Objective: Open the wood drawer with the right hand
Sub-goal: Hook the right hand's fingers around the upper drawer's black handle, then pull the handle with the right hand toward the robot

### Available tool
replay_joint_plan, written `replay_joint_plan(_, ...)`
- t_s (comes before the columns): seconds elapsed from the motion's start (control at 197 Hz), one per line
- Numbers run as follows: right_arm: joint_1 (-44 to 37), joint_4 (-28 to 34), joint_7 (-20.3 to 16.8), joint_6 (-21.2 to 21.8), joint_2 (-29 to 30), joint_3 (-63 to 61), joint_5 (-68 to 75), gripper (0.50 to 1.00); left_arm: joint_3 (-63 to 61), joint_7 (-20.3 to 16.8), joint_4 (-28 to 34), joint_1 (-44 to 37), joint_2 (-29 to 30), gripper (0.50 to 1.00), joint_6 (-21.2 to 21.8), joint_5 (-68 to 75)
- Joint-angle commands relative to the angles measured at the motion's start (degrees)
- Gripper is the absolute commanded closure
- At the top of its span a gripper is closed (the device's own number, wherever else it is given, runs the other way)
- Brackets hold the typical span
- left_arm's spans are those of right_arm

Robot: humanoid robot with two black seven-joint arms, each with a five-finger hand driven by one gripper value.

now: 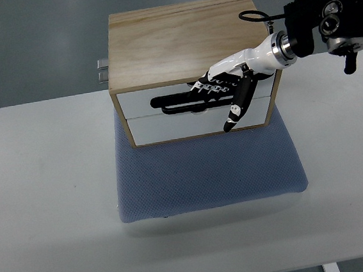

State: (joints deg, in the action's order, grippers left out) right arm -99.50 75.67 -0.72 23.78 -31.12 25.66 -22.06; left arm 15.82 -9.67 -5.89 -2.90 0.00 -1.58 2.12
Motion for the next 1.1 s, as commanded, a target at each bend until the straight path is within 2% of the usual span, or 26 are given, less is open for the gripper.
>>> replay_joint_plan(0.0, 0.18, 0.0, 0.02, -0.14, 0.01, 0.0, 0.0, 0.56, 0.0, 0.0, 0.0, 0.0, 0.0, 0.5, 0.0, -0.01)
replay_joint_plan(0.814, 0.18, 0.09, 0.28, 0.39, 1.59, 0.0, 0.18, 0.56, 0.0, 0.0, 0.0, 0.0, 0.0, 0.5, 0.0, 0.07)
replay_joint_plan(1.093, -0.52, 0.44, 0.28, 4.78, 1.15, 0.0, 0.18, 0.56, 0.0, 0.0, 0.0, 0.0, 0.0, 0.5, 0.0, -0.01)
